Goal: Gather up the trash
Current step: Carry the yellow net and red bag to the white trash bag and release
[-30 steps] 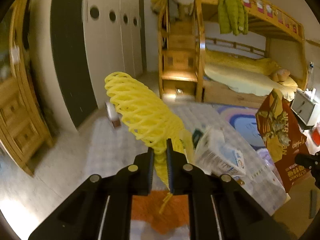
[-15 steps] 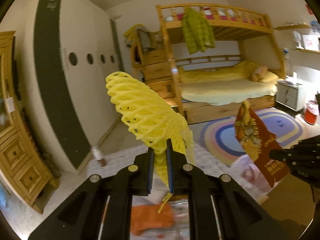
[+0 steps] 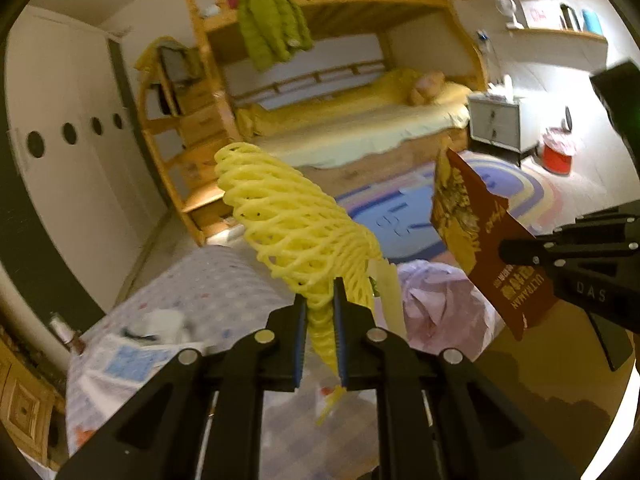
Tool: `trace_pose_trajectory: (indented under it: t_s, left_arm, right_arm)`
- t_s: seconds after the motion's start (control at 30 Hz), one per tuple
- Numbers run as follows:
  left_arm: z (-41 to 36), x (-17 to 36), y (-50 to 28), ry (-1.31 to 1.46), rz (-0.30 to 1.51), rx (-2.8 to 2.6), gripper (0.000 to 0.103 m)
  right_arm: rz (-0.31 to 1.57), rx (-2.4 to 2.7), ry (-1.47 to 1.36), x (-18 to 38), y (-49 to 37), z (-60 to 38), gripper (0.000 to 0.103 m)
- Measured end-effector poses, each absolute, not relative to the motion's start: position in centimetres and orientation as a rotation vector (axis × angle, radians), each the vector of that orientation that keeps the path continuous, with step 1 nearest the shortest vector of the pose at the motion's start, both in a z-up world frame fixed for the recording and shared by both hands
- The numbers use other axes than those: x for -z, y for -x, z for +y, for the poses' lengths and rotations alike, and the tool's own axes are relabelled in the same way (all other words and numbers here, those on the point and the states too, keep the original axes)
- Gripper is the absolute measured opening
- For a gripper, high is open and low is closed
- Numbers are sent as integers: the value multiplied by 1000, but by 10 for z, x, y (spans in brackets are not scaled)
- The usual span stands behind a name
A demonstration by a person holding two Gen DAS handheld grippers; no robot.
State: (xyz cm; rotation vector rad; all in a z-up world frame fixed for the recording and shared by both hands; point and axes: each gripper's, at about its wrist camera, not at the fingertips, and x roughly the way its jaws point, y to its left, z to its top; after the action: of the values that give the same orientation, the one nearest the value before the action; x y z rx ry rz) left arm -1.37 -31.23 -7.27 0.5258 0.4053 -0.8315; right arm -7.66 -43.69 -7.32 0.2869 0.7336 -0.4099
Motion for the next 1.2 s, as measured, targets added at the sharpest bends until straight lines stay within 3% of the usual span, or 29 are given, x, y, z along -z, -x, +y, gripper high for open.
trace_pose_trajectory:
  t_s: [0.23, 0.3, 0.43, 0.47, 0.57, 1.2]
  left_arm:
    - [-359, 97, -11, -549, 473, 881, 13]
    - [-368, 100, -16, -554, 482, 885, 19]
    - [-375, 103, -25, -530, 499, 887, 57]
    - [-379, 103, -25, -527, 501, 885, 58]
    - [-368, 100, -33, -508, 514, 866, 60]
    - [-200, 58, -32, -345, 570, 645, 68]
  right_arm:
    - [785, 419, -340, 102, 54, -477, 0]
    - [794, 420, -353, 109, 49, -485, 1]
    - [804, 422, -362, 120, 38, -496, 4]
    - [812, 426, -366, 124, 35, -499, 6]
    - [818, 450, -384, 127, 34, -503, 28]
    - [700, 236, -295, 50, 52, -387, 32]
